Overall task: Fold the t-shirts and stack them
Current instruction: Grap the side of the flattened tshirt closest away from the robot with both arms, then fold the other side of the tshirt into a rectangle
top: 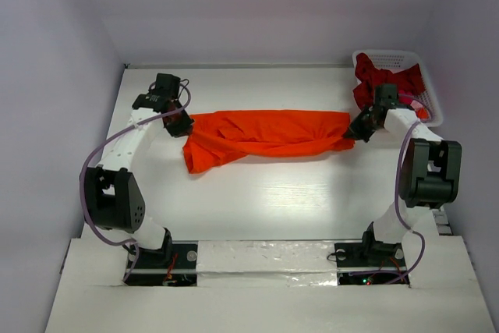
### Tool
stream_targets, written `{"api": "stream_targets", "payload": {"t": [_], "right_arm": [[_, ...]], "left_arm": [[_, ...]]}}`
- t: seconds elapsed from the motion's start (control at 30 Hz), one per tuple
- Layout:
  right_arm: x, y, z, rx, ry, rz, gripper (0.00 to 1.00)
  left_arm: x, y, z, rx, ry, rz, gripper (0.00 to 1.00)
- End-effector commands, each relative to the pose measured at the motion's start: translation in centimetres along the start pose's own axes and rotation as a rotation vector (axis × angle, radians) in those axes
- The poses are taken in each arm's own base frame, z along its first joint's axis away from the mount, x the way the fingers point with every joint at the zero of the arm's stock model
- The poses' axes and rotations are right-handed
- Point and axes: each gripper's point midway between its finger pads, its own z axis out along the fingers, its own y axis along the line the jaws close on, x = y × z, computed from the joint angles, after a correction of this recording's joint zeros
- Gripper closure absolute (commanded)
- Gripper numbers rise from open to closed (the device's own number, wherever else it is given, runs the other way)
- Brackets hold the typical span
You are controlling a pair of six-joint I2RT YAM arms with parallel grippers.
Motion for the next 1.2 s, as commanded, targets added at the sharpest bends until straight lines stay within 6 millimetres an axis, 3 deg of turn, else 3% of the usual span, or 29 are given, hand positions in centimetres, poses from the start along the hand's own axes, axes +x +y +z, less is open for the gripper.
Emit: {"api": "stream_targets", "payload": {"t": [0.0,0.23,0.4,0.73,1.0,1.17], "right_arm": [[-2.2,1.2,-1.1,-0.007,-0.052,-0.065,1.0],[-4.2,3.0,-1.3,-0.03,-0.064,-0.111,1.0],[-4.4,3.8,-0.5,-0.056,-0.026,-0.13,1.0],[-4.5,3.1,2.2,-0.042,0.025,-0.148,1.0],[-6.2,3.8,2.7,-0.028,0.01,-0.169,1.0],[-6.2,3.8,3.6,-0.009,0.021,-0.184,1.0]], "left_arm": [[-1.6,-0.7,-0.7,0.02,-0.038,0.002,1.0],[-1.6,-0.3,0.1,0.008,-0.032,-0.004,1.0],[-2.0,-0.2,0.5,0.003,-0.034,-0.012,1.0],[-3.5,-0.6,1.5,0.019,-0.022,-0.023,1.0],[-4.6,-0.4,2.8,0.004,-0.021,-0.026,1.0],[-4.8,-0.3,4.0,0.003,-0.012,-0.03,1.0]]}}
